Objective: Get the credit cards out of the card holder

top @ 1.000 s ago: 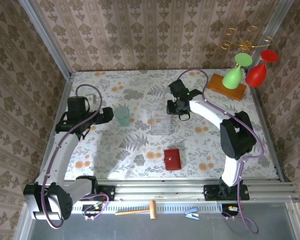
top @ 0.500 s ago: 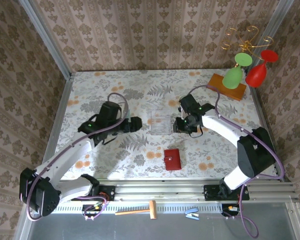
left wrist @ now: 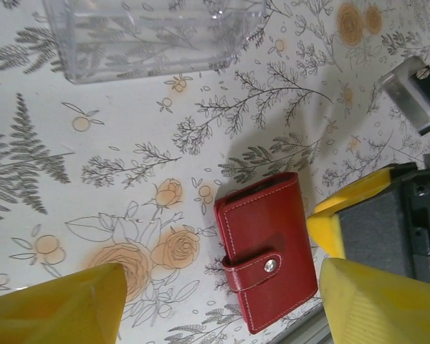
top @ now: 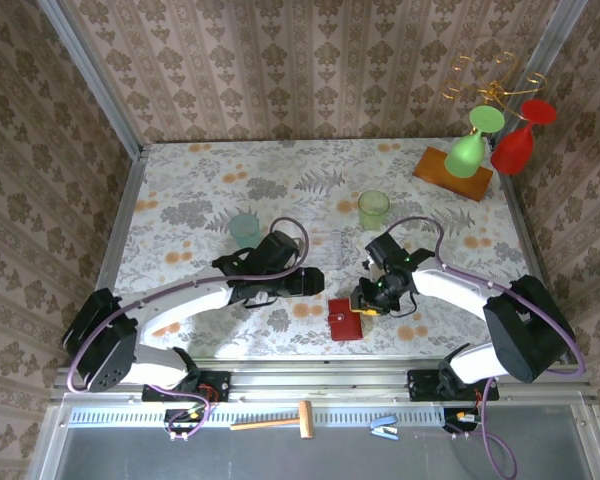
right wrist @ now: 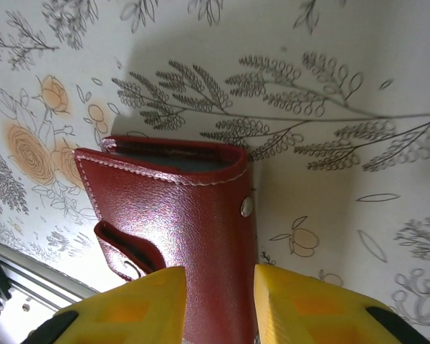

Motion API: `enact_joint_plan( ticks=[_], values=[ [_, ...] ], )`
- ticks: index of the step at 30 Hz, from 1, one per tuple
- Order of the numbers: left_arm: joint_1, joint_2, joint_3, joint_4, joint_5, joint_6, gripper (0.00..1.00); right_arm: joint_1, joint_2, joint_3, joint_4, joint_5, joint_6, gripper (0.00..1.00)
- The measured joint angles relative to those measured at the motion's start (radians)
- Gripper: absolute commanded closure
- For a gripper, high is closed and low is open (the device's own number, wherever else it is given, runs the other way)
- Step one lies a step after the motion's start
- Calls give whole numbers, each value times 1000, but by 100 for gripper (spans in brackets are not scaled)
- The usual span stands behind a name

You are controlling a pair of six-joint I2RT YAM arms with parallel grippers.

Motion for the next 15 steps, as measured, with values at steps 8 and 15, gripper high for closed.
enact_joint_plan(
  ticks=[8,15],
  values=[
    [-4,2,-3,8,-16,-23,29,64,0,-54,100,-8,83,68],
    [2,-43,-35,-15,-31,-25,33,169,24,-79,245,20,259,69]
  ],
)
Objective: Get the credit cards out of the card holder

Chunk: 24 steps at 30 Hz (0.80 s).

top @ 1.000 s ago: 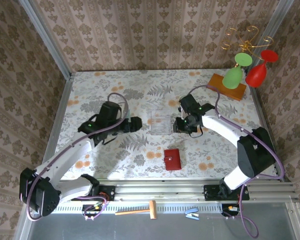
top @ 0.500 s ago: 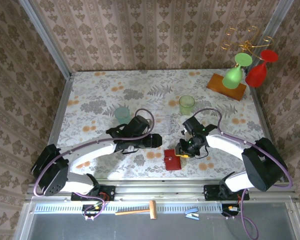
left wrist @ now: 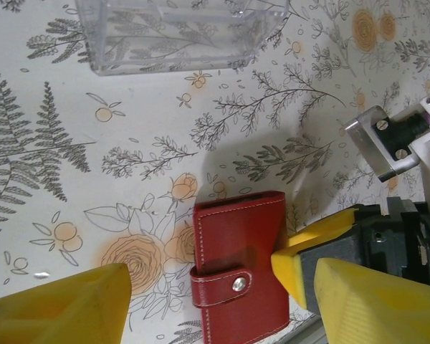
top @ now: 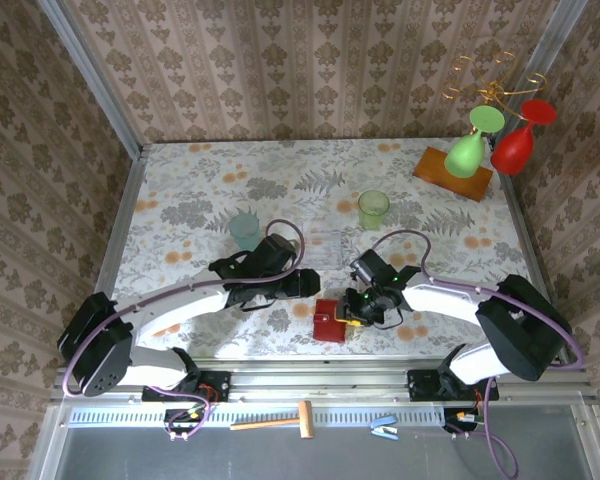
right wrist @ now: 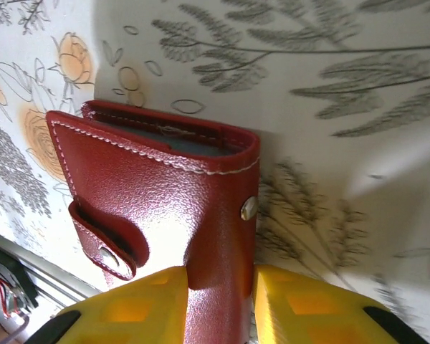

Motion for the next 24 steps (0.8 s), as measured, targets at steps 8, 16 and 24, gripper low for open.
enact_joint_plan(
  ticks=[8,16,24],
  values=[
    [9,-3,-21,-38,5,8,46,105,89,37,154,50,152,69],
    [-2,66,-8,-72,27,24,54,98,26,39,118,101,174,70],
    [-38,135,16,-84,33,31,66,58,-31,16,173,56,187,90]
  ],
)
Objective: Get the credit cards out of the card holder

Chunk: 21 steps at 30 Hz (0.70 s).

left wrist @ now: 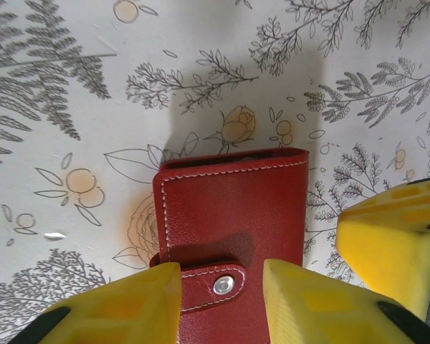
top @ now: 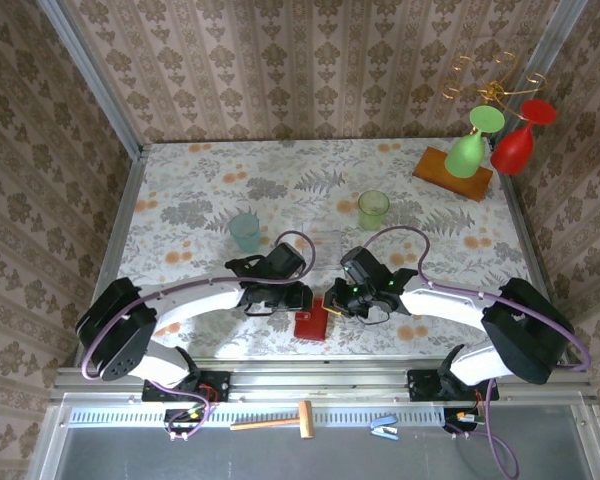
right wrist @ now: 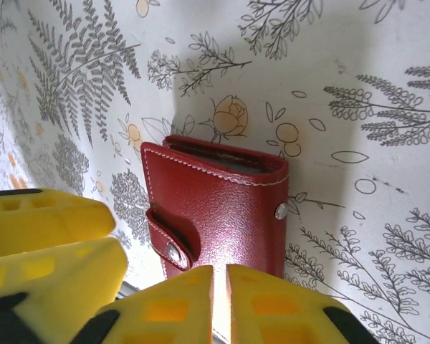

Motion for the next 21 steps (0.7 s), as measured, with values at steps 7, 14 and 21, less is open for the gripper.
enact_joint_plan(
  ticks=[7,14,21],
  values=[
    [-30,60,34,-21,2,0,68,-2,66,-25,125,-90,36,92],
    [-48,107,54,-44,1,-1,68,-16,126,-40,169,-118,37,94],
    [-53,120,62,-53,2,-1,66,-26,148,-47,204,-147,40,95]
  ],
)
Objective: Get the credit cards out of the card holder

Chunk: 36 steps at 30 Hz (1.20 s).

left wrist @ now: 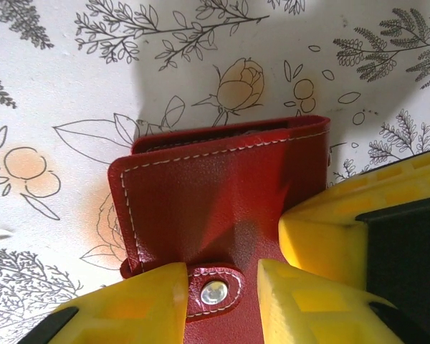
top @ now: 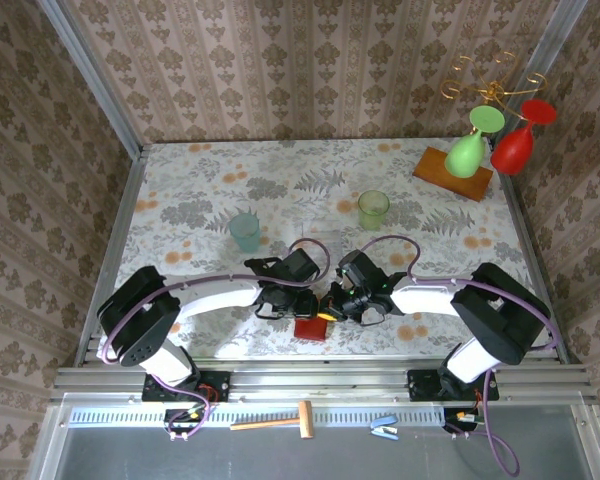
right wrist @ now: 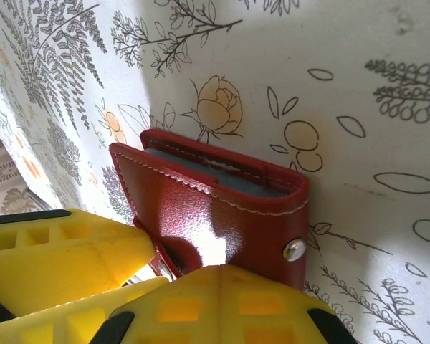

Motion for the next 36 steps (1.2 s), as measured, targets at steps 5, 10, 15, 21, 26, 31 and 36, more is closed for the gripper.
enact_joint_plan(
  ticks=[5,10,15,21,26,31,36],
  values=[
    [0,2,0,0,3,1,65,-11,1,-10,16,-13,0,96],
    [-1,2,2,-7,3,8,67,-19,2,-20,35,-26,1,96],
    [-2,2,2,-19,4,32,71,-22,2,-24,43,-31,5,96],
    [-2,14,11,-28,11,67,66,-27,6,-25,50,-45,9,97],
    [-1,38,45,-71,11,87,63,-29,8,-30,59,-48,11,97],
    [-2,53,62,-92,11,98,65,-31,8,-31,61,-50,11,97],
    [-8,70,78,-111,-4,109,71,-32,10,-32,62,-52,12,97]
  ],
)
